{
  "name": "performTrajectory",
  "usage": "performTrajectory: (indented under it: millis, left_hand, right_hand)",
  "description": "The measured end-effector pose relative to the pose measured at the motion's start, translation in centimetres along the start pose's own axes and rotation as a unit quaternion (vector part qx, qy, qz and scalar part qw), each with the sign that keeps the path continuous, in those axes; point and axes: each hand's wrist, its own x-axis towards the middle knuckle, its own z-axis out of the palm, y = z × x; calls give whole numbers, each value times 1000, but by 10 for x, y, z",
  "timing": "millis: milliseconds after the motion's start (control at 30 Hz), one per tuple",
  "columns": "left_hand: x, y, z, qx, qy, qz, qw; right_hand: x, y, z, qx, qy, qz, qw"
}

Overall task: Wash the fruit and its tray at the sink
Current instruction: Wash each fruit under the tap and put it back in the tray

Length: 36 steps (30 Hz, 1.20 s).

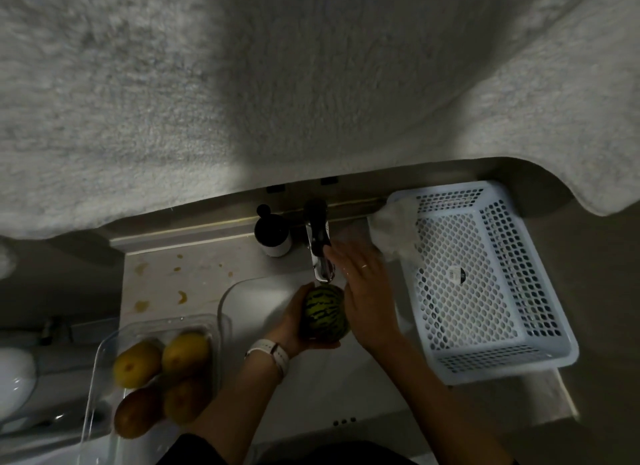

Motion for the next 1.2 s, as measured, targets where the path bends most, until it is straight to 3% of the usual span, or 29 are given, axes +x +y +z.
performTrajectory:
  millis: [133, 233, 367, 500, 667, 733, 933, 1100, 1200]
  left_hand:
    - [-11, -3, -4, -19, -10, 12, 1000]
    - [-19, -8, -9, -20, -13, 22, 999]
    - [-28, -17, -17, -28, -22, 37, 999]
    - [-37, -23, -22, -47, -25, 38, 998]
    - [-44, -28, -31, -63, -51, 39, 996]
    - [-46, -30, -35, -70, -62, 39, 995]
    - [-51, -35, -36, -96, -76, 54, 991]
    - [-57, -34, -28, -77, -108, 64, 989]
    - [-62, -37, -23, -46, -110, 105, 987]
  right_hand:
    - [6, 14, 0, 2, 12, -22, 1000]
    - [20, 38, -7, -81, 19, 46, 996]
    - [33, 76, -8, -192, -59, 132, 971]
    - [35, 93, -2, -233, -104, 159, 954]
    - [44, 86, -14, -89, -54, 165, 981]
    - [46, 72, -29, 1, -4, 205, 979]
    - [19, 16, -69, 205, 117, 186, 954]
    - [-42, -37, -51, 188, 17, 117, 975]
    - [-73, -63, -21, 99, -140, 49, 984]
